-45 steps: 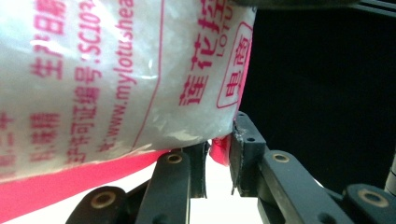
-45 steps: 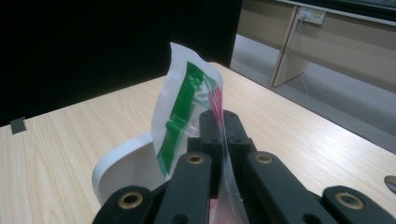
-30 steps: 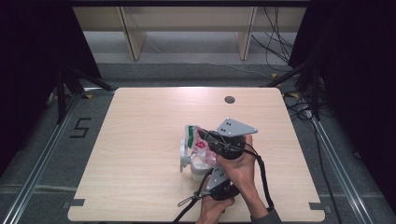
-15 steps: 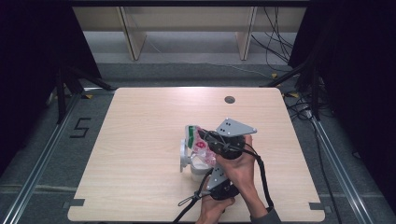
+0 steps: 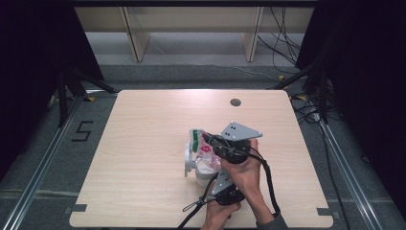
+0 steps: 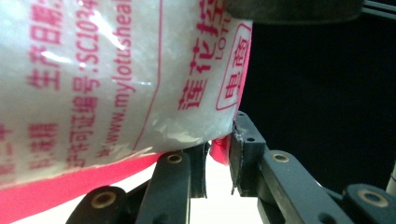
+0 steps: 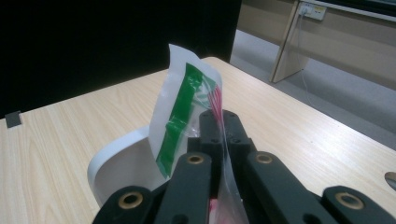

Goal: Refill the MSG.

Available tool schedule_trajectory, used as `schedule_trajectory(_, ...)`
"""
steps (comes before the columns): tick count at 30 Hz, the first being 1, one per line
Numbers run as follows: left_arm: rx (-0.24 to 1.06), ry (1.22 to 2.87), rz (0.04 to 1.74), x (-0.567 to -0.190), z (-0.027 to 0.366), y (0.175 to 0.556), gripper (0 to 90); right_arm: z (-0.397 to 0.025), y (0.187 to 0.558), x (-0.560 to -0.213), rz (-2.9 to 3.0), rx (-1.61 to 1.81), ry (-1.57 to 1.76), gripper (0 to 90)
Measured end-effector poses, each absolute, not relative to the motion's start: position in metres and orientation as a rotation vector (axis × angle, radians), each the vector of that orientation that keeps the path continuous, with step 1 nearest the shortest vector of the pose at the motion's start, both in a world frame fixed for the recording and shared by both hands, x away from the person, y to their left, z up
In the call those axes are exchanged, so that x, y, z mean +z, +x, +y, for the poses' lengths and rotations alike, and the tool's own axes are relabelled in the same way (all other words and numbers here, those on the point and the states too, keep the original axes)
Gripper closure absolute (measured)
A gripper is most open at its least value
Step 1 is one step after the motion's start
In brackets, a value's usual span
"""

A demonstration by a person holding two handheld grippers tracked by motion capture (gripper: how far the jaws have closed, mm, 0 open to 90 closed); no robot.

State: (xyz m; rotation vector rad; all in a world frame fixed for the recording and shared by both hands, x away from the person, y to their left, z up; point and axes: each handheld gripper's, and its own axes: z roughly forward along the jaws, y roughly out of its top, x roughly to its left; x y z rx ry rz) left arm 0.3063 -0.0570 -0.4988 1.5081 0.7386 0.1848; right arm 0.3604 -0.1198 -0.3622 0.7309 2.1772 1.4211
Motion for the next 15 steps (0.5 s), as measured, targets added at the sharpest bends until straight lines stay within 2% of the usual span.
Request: schedule_trajectory(15,0.182,1.502,0.733,-0.4985,-0.0567,0.3068,77.8,-0.121,0.3597,-0.3608,2.171,1.418,0.735,90.0)
